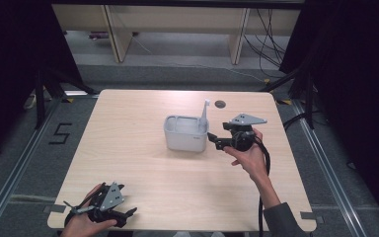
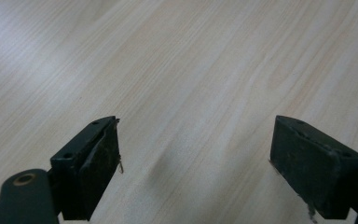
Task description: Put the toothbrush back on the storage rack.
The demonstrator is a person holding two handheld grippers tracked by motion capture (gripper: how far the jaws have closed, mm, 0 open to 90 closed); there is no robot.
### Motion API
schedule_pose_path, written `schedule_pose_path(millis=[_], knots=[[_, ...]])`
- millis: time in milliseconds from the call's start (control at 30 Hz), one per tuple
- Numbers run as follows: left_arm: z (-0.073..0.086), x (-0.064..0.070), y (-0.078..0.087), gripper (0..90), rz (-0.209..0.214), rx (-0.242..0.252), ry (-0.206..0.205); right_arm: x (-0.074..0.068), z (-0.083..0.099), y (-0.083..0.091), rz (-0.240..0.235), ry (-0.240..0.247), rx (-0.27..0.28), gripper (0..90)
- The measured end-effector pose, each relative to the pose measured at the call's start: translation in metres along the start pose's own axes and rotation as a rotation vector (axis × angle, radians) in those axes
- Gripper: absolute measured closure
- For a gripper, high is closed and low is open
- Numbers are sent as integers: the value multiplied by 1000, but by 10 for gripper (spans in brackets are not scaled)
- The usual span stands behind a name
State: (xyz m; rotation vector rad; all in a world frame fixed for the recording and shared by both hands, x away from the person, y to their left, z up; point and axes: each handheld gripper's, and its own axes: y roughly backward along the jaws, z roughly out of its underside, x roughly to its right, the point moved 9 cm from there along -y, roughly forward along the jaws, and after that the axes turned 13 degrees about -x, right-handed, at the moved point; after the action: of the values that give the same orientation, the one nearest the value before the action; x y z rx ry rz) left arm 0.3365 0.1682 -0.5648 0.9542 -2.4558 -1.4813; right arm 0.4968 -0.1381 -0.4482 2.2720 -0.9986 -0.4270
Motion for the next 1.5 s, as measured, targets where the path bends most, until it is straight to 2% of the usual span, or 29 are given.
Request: schedule_pose_path(millis=[33,100,200,233,267,300,433,467,533,600,633,700,733,767,800,867,967,1000,1033,1067,1100,1133,1167,1200,1233,1267,1367,1433,1500], knots=[[0,-1,0,152,-7,-5,-5,-1,2,1,12,-31,-5,266],[0,-1,0,152,-7,-4,-4,1,5,1,15,-20,-11,254],[-1,1,-1,152,6,13,14,-1,9,1,5,-29,-11,253],[0,-1,0,153,-4,-6,-5,0,10,2,20,-23,-14,251],[0,-1,0,152,-7,-5,-6,-2,11,2,5,-17,-14,250],[0,-1,0,153,-7,-5,-5,-1,12,3,19,-8,-19,250],[0,0,0,152,-2,2,-1,-6,18,4,4,-28,-24,250],[0,0,0,152,0,2,1,-5,20,5,15,1,-27,250],[0,-1,0,153,-8,-5,-6,-9,24,5,2,-24,-35,248],[1,-1,1,153,-8,-9,-11,-9,26,7,10,-8,-38,248],[0,-1,1,152,-8,-8,-12,-10,28,7,-1,-12,-46,247],[-1,1,0,153,4,13,12,-12,30,7,-7,0,-38,247],[-1,2,-1,152,6,14,15,-13,32,8,-7,-23,-37,246],[0,-1,0,152,-7,-5,-5,-12,33,8,-6,-3,-43,246],[0,-1,1,152,-9,-6,-8,-14,36,9,-11,-13,-52,246],[0,-1,1,152,-6,-8,-11,-13,37,10,7,5,-45,244],[0,0,0,152,-2,2,1,-17,42,11,-14,-10,-59,244],[0,0,0,152,-2,2,2,-16,42,11,-1,6,-49,244],[1,-1,1,152,-9,-9,-12,-20,44,12,-19,-17,-61,243],[0,0,0,153,-6,1,-1,-19,44,12,-11,-2,-51,243],[0,0,0,153,-4,1,0,-22,46,12,-27,-21,-60,243],[0,-1,1,152,-7,-8,-10,-21,46,12,-30,-2,-54,242],[1,-1,1,152,-8,-9,-13,-22,49,13,-20,-25,-66,242],[1,-1,1,153,-8,-9,-13,-22,49,12,-24,-2,-64,240],[1,-1,1,152,-8,-9,-11,-24,51,12,-33,-16,-62,240],[0,-1,1,152,-6,-6,-9,-22,52,13,-18,7,-64,239],[0,-1,1,152,-9,-9,-11,-26,56,14,-30,-19,-75,239],[0,-1,1,152,-9,-8,-12,-25,58,14,-26,-3,-73,238],[0,-1,1,152,-9,-9,-11,-26,60,14,-27,-9,-68,237]])
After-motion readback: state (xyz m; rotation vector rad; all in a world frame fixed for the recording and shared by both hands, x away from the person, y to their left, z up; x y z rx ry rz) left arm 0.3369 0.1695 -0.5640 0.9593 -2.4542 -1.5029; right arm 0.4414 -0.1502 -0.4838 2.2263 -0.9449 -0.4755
